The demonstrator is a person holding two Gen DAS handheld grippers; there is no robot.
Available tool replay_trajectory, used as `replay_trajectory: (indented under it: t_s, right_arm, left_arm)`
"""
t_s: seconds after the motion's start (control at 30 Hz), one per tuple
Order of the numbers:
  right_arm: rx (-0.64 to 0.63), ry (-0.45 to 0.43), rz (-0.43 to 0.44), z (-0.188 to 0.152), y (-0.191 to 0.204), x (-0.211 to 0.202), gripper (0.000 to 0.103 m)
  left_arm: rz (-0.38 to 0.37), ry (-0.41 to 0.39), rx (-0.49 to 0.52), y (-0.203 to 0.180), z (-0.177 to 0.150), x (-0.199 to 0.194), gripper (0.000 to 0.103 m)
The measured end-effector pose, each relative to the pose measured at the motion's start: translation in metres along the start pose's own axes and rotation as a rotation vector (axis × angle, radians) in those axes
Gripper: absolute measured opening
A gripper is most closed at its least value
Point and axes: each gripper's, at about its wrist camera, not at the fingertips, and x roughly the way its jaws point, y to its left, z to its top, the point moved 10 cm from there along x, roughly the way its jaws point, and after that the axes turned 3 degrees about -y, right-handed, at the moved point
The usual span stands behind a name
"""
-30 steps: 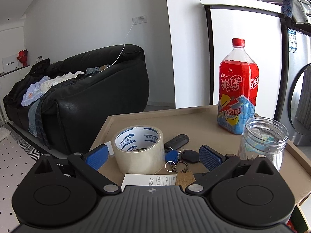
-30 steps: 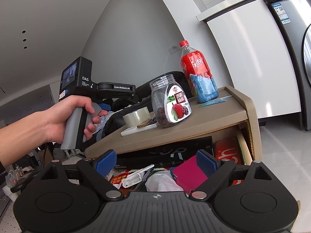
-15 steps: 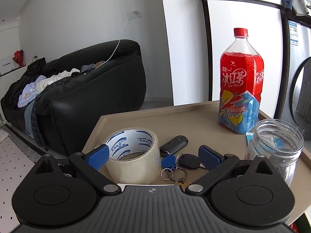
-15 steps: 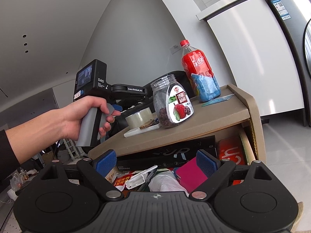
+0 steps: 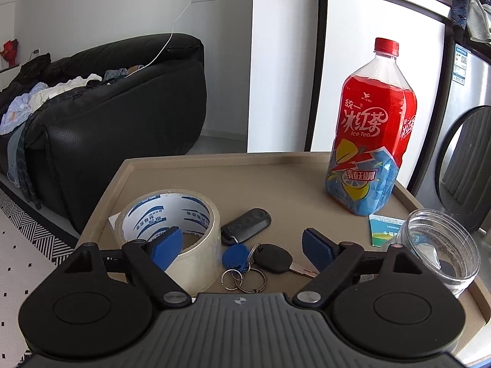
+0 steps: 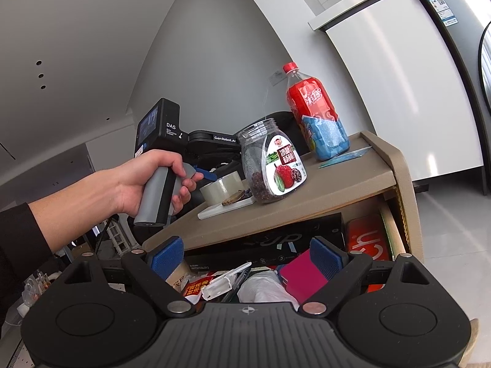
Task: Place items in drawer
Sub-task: 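Move the open left gripper down toward the black car key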
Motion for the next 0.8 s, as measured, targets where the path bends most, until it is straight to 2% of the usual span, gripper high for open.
replay_trajectory:
  t_s: [0.4, 0.5, 0.8]
  right_arm:
    - [-0.001, 0.004, 0.012, 0.000, 0.000, 0.000, 0.092]
    - [0.006, 0.010, 0.023, 0.000, 0.000, 0.000, 0.092]
    - [0.010, 0.014, 0.033, 0.001, -0.001, 0.000, 0.092]
  left_arm:
    - [-0.056, 0.018, -0.025, -0.001, 0.011, 0.021, 0.083]
    - [-0.058, 0.020, -0.007, -0.008, 0.013, 0.030, 0.079]
    - [-0.068, 0.035, 0.055, -0.011, 0.024, 0.043, 0.078]
